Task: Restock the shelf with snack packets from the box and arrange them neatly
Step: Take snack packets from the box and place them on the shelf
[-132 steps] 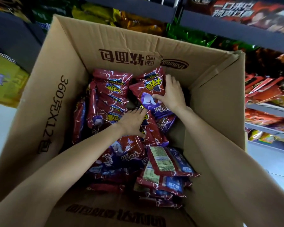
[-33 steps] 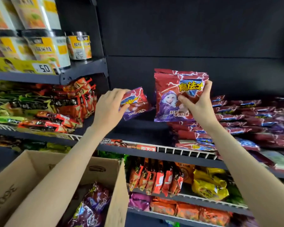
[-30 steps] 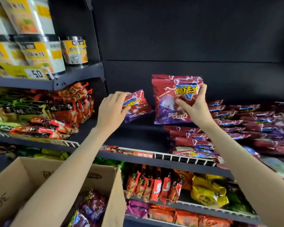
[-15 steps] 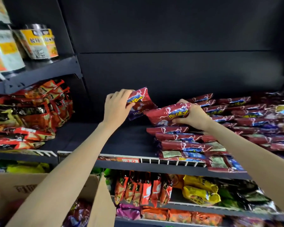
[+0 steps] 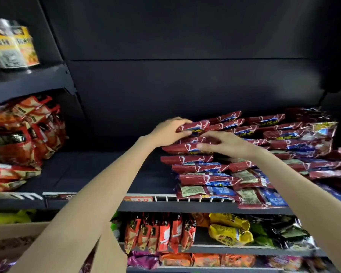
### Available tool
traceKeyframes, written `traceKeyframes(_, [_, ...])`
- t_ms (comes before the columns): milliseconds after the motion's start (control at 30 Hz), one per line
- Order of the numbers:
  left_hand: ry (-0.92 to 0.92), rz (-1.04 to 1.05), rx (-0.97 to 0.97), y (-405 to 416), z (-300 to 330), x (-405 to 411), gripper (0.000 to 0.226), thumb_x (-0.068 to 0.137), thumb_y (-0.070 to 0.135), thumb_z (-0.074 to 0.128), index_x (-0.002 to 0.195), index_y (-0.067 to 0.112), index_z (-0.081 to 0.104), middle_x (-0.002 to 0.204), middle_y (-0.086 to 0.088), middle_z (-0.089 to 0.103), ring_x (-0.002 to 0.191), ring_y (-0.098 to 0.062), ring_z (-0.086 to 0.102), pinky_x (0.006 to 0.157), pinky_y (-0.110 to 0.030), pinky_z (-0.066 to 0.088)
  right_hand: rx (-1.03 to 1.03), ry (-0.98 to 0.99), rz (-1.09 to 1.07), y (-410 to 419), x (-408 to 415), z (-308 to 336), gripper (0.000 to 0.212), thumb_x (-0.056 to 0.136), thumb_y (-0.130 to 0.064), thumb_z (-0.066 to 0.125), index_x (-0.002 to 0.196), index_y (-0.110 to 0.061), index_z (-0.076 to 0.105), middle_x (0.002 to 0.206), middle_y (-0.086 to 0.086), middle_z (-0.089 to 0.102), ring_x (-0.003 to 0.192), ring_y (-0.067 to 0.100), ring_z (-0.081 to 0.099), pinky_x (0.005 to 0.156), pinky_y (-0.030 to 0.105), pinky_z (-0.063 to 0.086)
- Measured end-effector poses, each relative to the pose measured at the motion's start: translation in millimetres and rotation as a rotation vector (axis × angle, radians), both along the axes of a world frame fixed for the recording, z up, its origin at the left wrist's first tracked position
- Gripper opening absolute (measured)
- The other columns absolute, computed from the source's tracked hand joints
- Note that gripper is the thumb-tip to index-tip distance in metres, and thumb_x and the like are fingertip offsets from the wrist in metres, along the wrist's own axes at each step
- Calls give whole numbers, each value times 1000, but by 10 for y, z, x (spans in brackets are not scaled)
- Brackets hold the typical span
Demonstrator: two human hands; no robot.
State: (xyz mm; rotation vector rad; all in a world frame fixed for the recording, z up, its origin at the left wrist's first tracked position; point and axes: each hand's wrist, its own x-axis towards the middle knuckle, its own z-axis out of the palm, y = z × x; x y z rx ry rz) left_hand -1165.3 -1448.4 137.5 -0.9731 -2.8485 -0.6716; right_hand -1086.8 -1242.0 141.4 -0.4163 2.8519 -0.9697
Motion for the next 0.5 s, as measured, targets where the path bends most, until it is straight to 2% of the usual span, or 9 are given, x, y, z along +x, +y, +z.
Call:
traceKeyframes(67, [-203,-8,0,61,-47,7,50,94,50,43,141,31,39,142,3,43,126,-17,44,103,-38,39,-55,59,-16,12,38,24,43,81,-53,60,115,-26,60,106,-13,63,97,0,58,88,21,47])
traceKeyframes(100, [-304,7,73,80,-50,25,51,94,53,41,142,34,37,146,4,39,131,-16,39,106,-33,33,-19,125,-38,12,34,1,41,82,-50,62,112,-23,61,104,-9,65,95,4,60,89,26,49])
traceKeyframes(167, [-428,38,265,91,-44,35,48,96,53,38,141,37,38,148,9,36,135,-11,32,104,-26,24,201,254,-92,2,3,-89,38,85,-43,64,113,-19,57,107,-3,65,97,13,60,88,33,50])
traceKeyframes(233, [-431,61,458,44,-39,44,42,99,44,36,139,34,42,147,11,38,135,-7,31,102,-23,21,408,372,-154,-15,-41,-181,39,85,-41,65,114,-18,53,111,1,61,105,21,55,88,36,46])
traceKeyframes(367, [-407,221,757,-51,-252,101,41,100,39,36,140,29,41,147,8,37,131,-5,32,100,-22,22,345,458,-211,-2,-77,-235,49,80,-43,70,118,-19,50,116,6,50,109,25,45,89,36,44])
traceKeyframes(434, [-453,246,785,-46,-416,146,46,99,42,36,144,30,34,148,7,33,128,-4,33,102,-22,23,354,551,-174,-7,-61,-251,50,83,-41,68,125,-19,50,120,9,46,111,26,43,92,37,43])
traceKeyframes(500, [-520,251,786,-7,-528,149,50,98,47,35,145,32,30,152,4,28,132,-8,31,110,-29,24,362,614,-128,-18,-29,-251,48,86,-38,64,129,-18,52,123,10,45,113,26,43,95,42,44])
